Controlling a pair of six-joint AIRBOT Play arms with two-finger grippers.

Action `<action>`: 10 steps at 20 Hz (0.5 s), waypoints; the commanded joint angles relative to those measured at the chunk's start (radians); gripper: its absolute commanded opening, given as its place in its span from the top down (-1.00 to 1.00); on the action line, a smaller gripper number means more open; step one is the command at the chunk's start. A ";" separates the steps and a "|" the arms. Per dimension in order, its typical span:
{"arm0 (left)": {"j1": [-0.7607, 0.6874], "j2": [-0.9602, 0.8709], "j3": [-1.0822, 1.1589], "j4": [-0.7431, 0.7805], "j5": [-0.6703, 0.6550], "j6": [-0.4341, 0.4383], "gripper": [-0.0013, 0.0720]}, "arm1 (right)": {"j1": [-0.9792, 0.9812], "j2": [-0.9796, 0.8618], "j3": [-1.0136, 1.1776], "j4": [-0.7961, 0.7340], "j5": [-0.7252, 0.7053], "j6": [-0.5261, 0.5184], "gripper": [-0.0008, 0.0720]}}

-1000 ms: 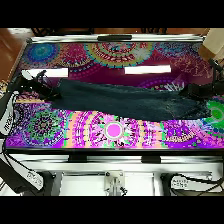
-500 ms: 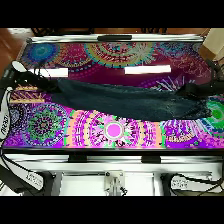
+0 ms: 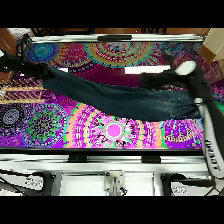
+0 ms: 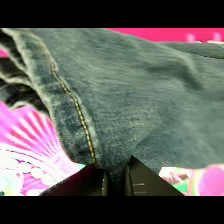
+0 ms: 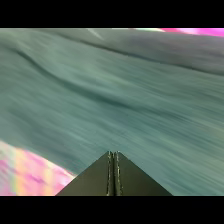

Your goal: Fold the shirts.

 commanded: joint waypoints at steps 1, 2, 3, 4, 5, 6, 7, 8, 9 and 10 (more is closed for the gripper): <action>-0.052 0.029 -0.026 0.019 -0.065 0.002 0.78 | 0.227 -0.073 0.001 0.007 -0.200 0.228 0.74; -0.068 0.029 -0.051 0.057 -0.064 0.003 0.78 | 0.270 -0.102 0.001 0.016 -0.215 0.259 0.73; -0.080 0.030 -0.078 0.085 -0.065 0.004 0.78 | 0.313 -0.132 0.001 0.022 -0.251 0.285 0.73; -0.088 0.035 -0.106 0.085 -0.067 0.004 0.78 | 0.348 -0.156 0.001 0.029 -0.294 0.306 0.73; -0.097 0.047 -0.130 0.085 -0.067 0.004 0.78 | 0.382 -0.180 0.001 0.032 -0.340 0.323 0.73; -0.105 0.062 -0.144 0.085 -0.067 0.004 0.78 | 0.409 -0.200 0.001 0.032 -0.372 0.343 0.73; -0.116 0.080 -0.151 0.086 -0.068 0.004 0.78 | 0.431 -0.220 0.001 0.032 -0.391 0.367 0.74; -0.129 0.104 -0.155 0.086 -0.068 0.004 0.78 | 0.449 -0.238 0.001 0.032 -0.399 0.397 0.74; -0.143 0.126 -0.156 0.086 -0.070 0.004 0.78 | 0.464 -0.252 0.001 0.032 -0.408 0.418 0.74; -0.159 0.150 -0.156 0.086 -0.075 0.004 0.78 | 0.480 -0.266 0.001 0.032 -0.426 0.434 0.74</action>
